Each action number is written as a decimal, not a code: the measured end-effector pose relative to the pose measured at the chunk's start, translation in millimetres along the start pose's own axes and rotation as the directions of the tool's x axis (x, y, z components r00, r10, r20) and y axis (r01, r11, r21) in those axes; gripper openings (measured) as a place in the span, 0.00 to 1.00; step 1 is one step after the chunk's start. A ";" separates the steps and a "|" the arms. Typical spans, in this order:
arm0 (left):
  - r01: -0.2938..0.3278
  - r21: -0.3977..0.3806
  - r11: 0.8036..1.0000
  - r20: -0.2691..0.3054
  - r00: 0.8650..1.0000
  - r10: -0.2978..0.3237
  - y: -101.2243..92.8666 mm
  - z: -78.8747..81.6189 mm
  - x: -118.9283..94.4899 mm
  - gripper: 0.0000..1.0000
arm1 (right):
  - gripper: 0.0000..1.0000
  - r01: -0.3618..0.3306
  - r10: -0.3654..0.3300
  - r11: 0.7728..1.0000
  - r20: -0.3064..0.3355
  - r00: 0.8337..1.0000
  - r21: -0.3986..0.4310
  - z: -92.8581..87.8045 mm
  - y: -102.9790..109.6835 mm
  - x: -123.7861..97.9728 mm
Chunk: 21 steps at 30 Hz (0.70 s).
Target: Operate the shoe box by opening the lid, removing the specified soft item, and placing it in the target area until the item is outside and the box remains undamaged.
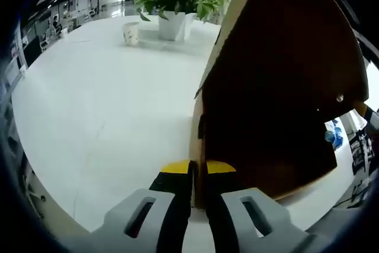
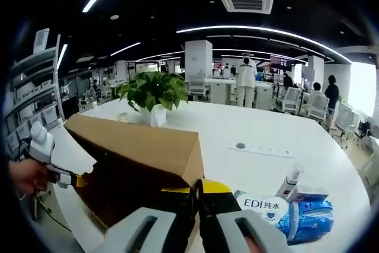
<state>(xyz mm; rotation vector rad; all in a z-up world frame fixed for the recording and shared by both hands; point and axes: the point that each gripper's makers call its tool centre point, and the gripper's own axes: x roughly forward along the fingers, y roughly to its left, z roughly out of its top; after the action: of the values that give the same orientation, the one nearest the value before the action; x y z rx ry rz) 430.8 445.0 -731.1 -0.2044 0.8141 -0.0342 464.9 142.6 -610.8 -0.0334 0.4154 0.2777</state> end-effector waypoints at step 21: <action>0.054 0.003 0.999 0.013 0.998 -0.054 -4.1 -2.5 -2.3 0.06 | 0.00 -0.006 0.006 1.000 0.004 1.000 0.004 -20.4 2.5 -10.4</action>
<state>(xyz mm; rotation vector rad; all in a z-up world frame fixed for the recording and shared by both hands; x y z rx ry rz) 427.6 440.8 -730.3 -0.2235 0.7954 -0.0850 447.1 140.5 -625.3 -0.0278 0.4121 0.2825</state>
